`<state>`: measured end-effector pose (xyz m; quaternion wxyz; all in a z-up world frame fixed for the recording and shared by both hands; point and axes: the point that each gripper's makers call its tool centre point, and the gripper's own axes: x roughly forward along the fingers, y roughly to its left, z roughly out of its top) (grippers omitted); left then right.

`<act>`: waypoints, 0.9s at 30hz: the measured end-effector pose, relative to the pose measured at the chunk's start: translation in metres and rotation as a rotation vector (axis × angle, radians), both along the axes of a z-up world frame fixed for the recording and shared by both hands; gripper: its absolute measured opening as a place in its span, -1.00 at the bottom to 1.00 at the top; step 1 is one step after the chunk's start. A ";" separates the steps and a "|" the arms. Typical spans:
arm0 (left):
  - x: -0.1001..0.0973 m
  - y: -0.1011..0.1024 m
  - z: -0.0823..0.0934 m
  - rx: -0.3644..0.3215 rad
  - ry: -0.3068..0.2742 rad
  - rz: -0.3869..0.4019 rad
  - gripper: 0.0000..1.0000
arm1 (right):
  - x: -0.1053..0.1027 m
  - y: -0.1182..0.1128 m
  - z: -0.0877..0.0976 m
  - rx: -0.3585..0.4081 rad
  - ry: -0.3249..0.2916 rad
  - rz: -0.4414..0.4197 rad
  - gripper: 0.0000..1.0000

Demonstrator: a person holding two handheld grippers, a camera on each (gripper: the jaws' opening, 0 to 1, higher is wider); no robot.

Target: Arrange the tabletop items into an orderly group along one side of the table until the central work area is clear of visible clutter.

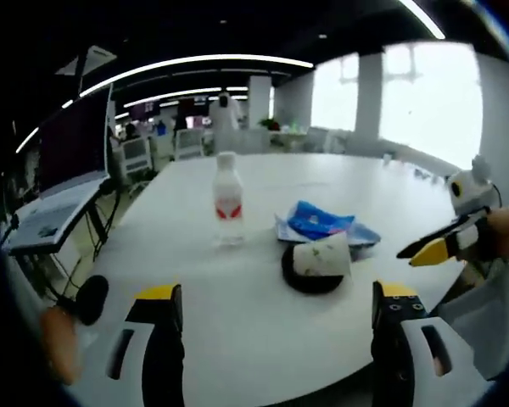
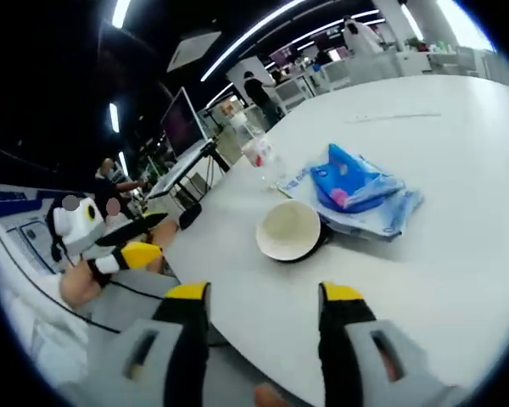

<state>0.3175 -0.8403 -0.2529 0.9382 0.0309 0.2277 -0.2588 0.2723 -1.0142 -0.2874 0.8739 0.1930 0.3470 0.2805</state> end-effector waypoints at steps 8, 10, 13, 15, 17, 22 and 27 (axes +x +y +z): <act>-0.004 -0.004 -0.007 0.100 -0.015 -0.031 0.72 | -0.002 0.000 -0.001 -0.008 0.006 0.005 -0.03; -0.004 -0.003 -0.007 0.094 -0.010 -0.028 0.74 | -0.002 0.003 -0.002 -0.013 0.009 0.012 -0.04; -0.004 -0.002 -0.008 0.094 -0.003 -0.024 0.73 | 0.004 0.011 0.002 -0.008 0.001 0.021 -0.04; -0.004 -0.002 -0.008 0.096 -0.006 -0.026 0.73 | 0.008 0.016 0.006 -0.004 -0.003 0.024 -0.05; -0.004 -0.002 -0.009 0.099 -0.006 -0.027 0.72 | 0.014 0.020 0.009 0.002 -0.010 0.022 -0.07; -0.003 -0.001 -0.009 0.108 -0.009 -0.025 0.69 | 0.024 0.030 0.013 0.001 -0.021 0.046 -0.13; -0.005 -0.003 -0.011 0.149 -0.029 -0.043 0.66 | 0.030 0.040 0.006 -0.024 -0.011 0.084 -0.17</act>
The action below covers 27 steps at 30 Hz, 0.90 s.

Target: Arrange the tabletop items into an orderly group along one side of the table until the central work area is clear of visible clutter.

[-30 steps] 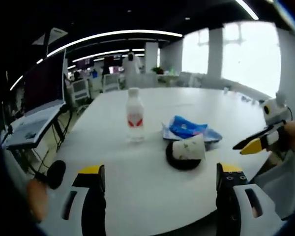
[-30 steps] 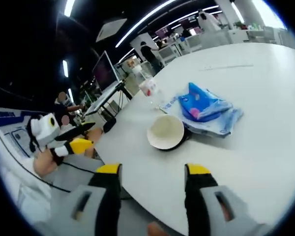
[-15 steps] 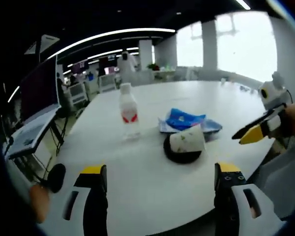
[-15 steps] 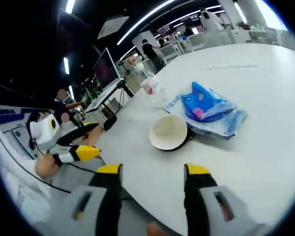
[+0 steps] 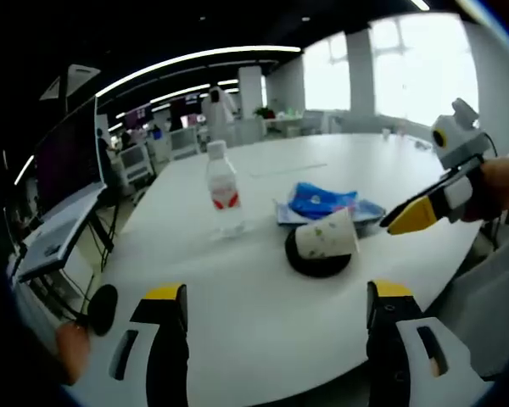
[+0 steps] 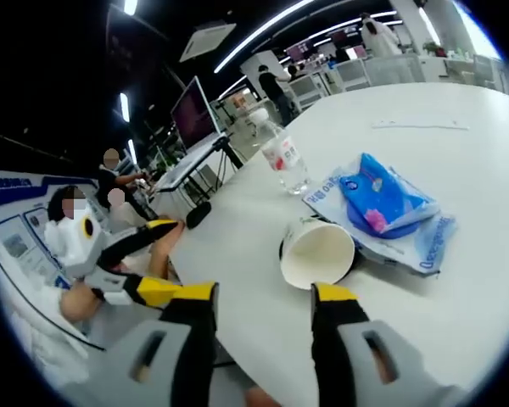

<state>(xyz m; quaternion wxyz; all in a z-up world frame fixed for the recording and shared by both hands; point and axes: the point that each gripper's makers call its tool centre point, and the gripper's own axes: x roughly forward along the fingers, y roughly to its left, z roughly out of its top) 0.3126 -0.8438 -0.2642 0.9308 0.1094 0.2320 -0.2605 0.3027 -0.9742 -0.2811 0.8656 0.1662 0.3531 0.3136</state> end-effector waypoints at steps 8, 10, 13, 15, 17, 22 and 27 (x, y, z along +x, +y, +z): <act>0.003 0.002 -0.004 0.002 0.007 0.009 0.66 | 0.016 0.008 -0.010 -0.060 -0.002 0.044 -0.26; 0.004 0.005 -0.006 0.045 -0.010 0.015 0.67 | 0.024 0.009 -0.011 -0.083 -0.017 0.051 -0.33; 0.004 0.005 -0.004 0.052 -0.022 0.016 0.66 | 0.038 0.005 -0.016 -0.183 -0.066 0.061 -0.46; 0.005 0.006 -0.004 0.046 -0.018 0.023 0.63 | 0.041 0.008 -0.016 -0.165 -0.056 0.051 -0.57; 0.004 0.007 -0.007 0.059 -0.008 0.022 0.61 | 0.046 0.009 -0.012 -0.139 -0.059 0.019 -0.80; 0.003 0.006 -0.010 0.078 -0.004 0.012 0.58 | 0.046 0.009 -0.003 -0.118 -0.055 0.021 -1.00; 0.003 0.006 -0.011 0.083 -0.001 0.010 0.56 | 0.047 0.003 0.002 -0.117 -0.055 0.018 -1.00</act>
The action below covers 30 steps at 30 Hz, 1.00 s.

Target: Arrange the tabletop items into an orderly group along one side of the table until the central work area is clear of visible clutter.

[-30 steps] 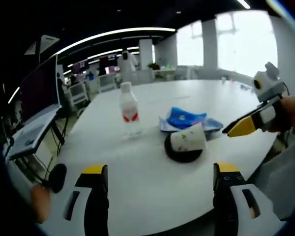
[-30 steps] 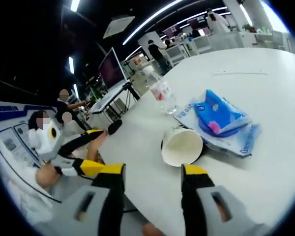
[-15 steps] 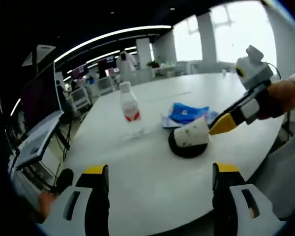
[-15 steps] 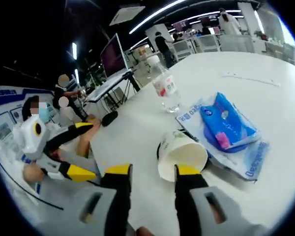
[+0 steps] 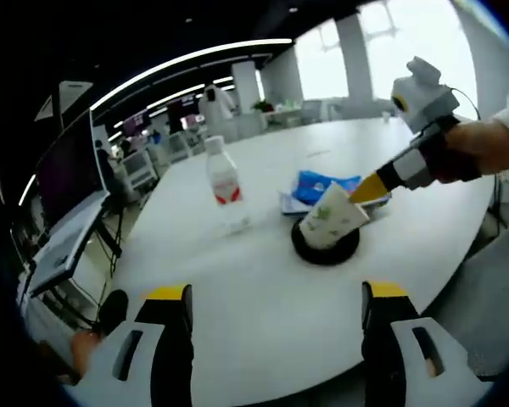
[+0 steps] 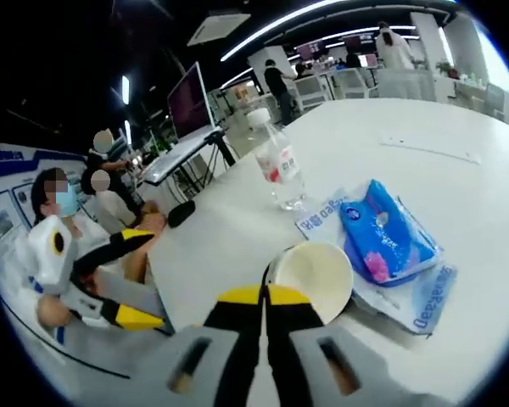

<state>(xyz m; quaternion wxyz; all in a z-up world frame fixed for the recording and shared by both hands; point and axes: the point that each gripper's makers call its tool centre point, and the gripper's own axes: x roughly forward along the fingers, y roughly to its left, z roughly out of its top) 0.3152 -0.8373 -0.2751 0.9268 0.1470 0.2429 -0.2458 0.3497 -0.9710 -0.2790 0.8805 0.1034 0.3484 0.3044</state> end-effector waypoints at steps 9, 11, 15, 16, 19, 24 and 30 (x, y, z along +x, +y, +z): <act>0.000 0.000 -0.002 0.010 0.005 -0.005 0.56 | -0.012 -0.013 0.007 0.003 -0.024 -0.043 -0.52; 0.000 0.001 -0.002 0.009 0.004 -0.003 0.56 | -0.014 -0.017 -0.001 0.024 -0.003 -0.071 -0.26; -0.001 0.000 -0.002 0.010 0.008 -0.010 0.55 | -0.017 -0.018 -0.026 -0.011 0.060 -0.062 -0.38; -0.001 -0.001 -0.003 0.012 0.009 -0.013 0.55 | -0.012 -0.015 -0.025 0.012 0.059 -0.079 -0.38; -0.001 0.000 -0.003 0.016 0.010 -0.012 0.54 | -0.007 -0.006 -0.027 -0.001 0.062 -0.062 -0.39; -0.002 0.001 -0.005 0.026 0.017 -0.015 0.53 | 0.002 -0.001 -0.030 -0.061 0.031 0.009 -1.00; -0.003 0.002 -0.004 0.029 0.018 -0.016 0.52 | 0.004 0.000 -0.019 -0.027 0.042 0.032 -1.00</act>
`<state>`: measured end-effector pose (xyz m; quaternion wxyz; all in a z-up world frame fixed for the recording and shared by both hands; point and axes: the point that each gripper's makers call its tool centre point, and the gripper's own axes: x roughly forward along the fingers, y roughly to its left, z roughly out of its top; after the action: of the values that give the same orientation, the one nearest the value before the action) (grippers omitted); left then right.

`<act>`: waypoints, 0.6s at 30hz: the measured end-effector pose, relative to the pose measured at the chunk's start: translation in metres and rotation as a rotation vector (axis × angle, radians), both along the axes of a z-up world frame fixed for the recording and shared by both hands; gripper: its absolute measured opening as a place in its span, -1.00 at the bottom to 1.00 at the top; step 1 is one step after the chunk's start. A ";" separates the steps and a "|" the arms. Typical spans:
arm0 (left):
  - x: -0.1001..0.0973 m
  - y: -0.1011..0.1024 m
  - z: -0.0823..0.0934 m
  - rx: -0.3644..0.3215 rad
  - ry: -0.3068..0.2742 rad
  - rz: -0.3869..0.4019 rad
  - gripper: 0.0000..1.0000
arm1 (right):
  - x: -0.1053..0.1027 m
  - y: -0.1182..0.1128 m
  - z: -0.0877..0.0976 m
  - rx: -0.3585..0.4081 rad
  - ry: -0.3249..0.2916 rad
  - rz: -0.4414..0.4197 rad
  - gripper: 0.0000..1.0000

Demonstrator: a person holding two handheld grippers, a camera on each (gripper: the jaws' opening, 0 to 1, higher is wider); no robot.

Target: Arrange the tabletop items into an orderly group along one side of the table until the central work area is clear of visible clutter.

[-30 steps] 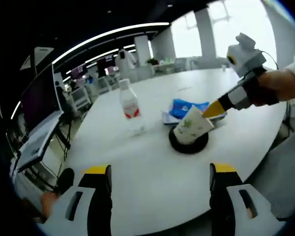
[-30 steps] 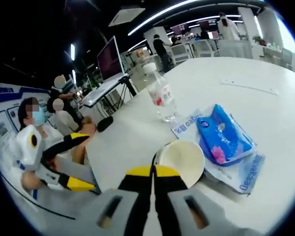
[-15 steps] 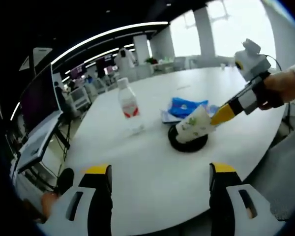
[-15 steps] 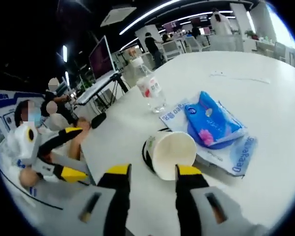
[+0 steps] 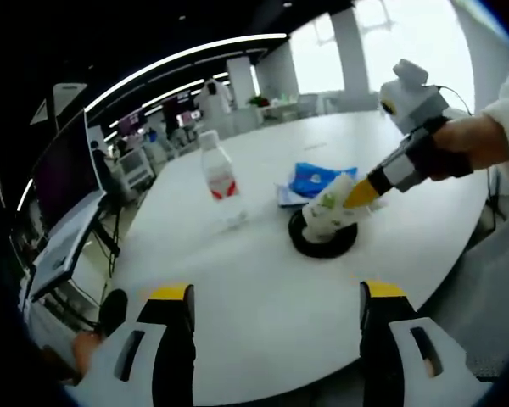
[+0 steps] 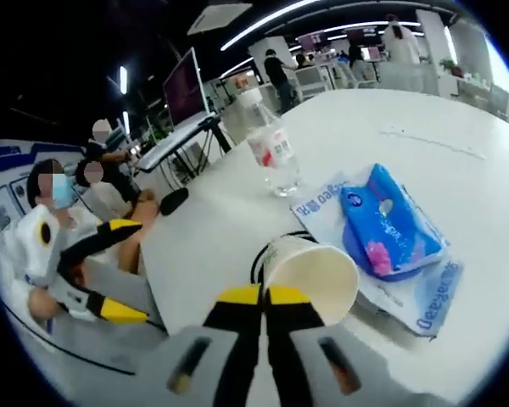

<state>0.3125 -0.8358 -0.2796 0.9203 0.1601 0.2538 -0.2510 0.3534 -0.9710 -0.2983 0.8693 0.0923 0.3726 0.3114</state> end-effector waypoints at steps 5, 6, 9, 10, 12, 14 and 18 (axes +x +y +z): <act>-0.001 0.000 0.000 0.003 -0.001 -0.002 0.51 | 0.001 -0.003 0.020 0.008 -0.018 0.046 -1.00; -0.001 0.000 0.001 0.003 -0.002 -0.002 0.51 | 0.002 -0.003 0.023 0.011 -0.013 0.055 -1.00; -0.001 0.000 0.001 0.005 -0.003 0.000 0.52 | 0.003 -0.004 0.031 0.028 -0.009 0.062 -1.00; -0.001 0.001 0.001 0.006 -0.007 0.001 0.53 | 0.004 -0.004 0.033 0.023 -0.010 0.070 -1.00; 0.000 0.002 0.003 0.008 -0.016 0.006 0.57 | 0.005 -0.004 0.036 0.019 -0.009 0.088 -1.00; 0.000 0.001 0.002 0.006 -0.008 0.006 0.57 | 0.003 0.000 0.041 0.021 -0.004 0.104 -1.00; -0.003 -0.001 -0.003 0.039 0.008 -0.014 0.57 | 0.003 0.005 0.048 0.005 0.006 0.140 -1.00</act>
<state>0.3096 -0.8367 -0.2831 0.9143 0.1787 0.2609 -0.2531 0.3569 -0.9665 -0.2505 0.8442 0.0690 0.3800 0.3718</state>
